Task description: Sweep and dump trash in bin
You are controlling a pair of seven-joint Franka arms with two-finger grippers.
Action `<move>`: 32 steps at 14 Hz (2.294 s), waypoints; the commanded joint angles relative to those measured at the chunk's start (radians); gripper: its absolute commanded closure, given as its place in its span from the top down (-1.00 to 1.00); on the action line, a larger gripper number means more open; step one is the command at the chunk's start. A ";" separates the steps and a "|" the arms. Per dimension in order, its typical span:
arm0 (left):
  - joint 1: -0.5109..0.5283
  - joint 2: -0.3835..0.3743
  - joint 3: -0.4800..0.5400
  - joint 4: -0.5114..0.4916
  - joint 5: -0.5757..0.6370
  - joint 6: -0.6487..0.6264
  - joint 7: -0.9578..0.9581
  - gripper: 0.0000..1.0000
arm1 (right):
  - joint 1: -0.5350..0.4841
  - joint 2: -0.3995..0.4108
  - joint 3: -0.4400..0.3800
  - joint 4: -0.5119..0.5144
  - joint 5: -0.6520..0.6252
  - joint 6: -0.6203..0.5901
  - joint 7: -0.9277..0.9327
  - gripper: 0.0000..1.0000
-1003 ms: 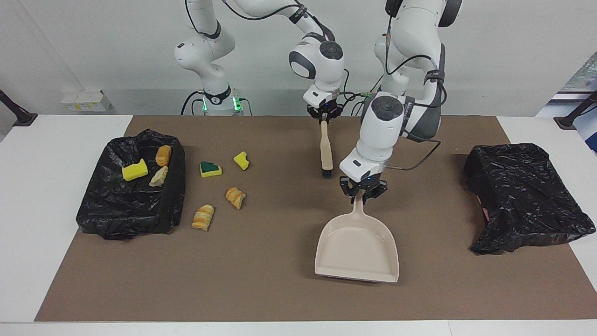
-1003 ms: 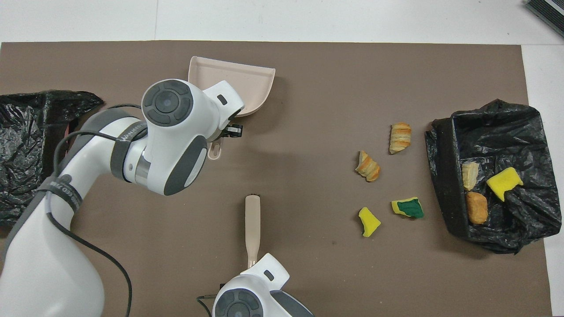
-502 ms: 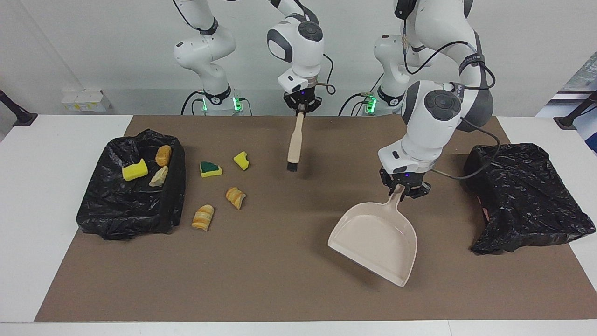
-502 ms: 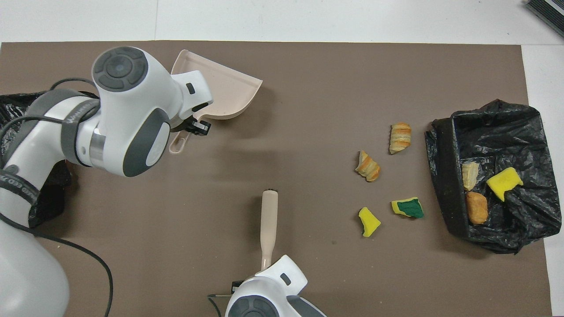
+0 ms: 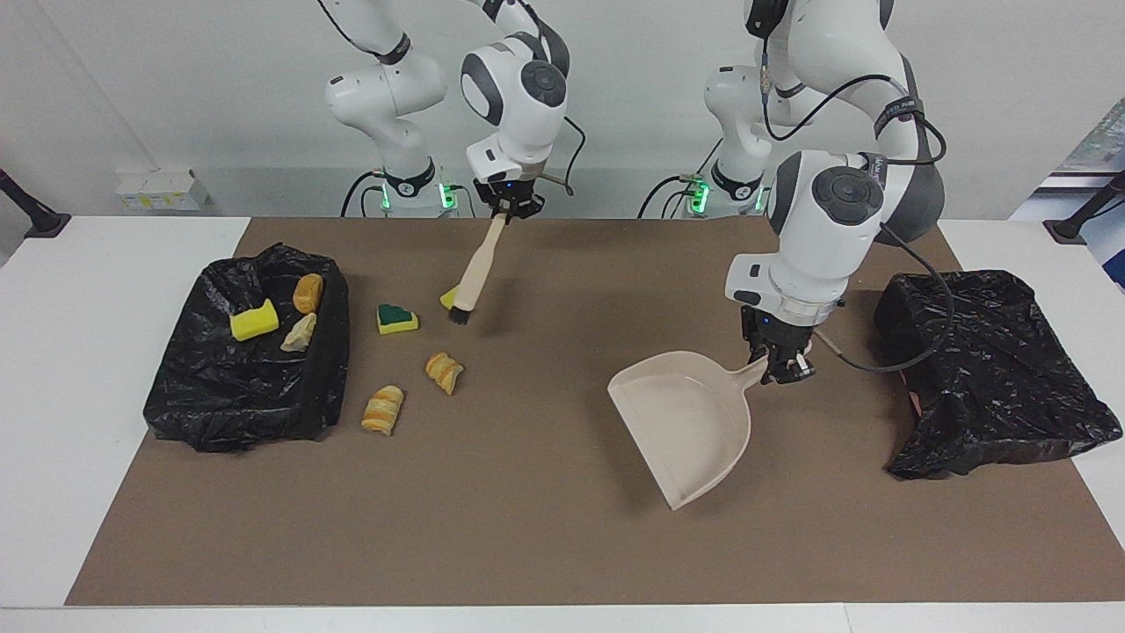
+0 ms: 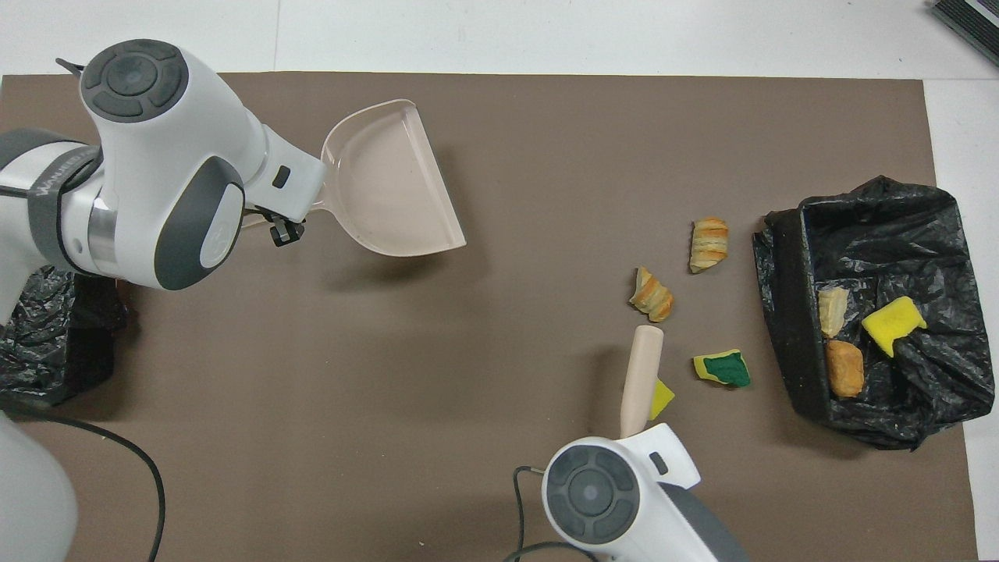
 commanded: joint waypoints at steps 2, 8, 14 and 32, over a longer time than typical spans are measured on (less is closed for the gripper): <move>0.037 -0.056 -0.010 -0.107 -0.002 0.007 0.136 -1.00 | -0.120 -0.048 0.011 -0.073 -0.083 -0.073 -0.062 -1.00; 0.012 -0.246 -0.014 -0.475 -0.004 0.190 0.124 -1.00 | -0.188 -0.087 0.011 -0.129 -0.163 -0.142 -0.114 -1.00; -0.070 -0.288 -0.014 -0.598 -0.018 0.214 0.012 -1.00 | -0.237 -0.166 0.013 -0.276 -0.163 -0.049 -0.157 -1.00; -0.135 -0.316 -0.014 -0.630 -0.018 0.220 -0.032 -1.00 | -0.111 0.179 0.020 0.059 0.088 0.165 -0.425 -1.00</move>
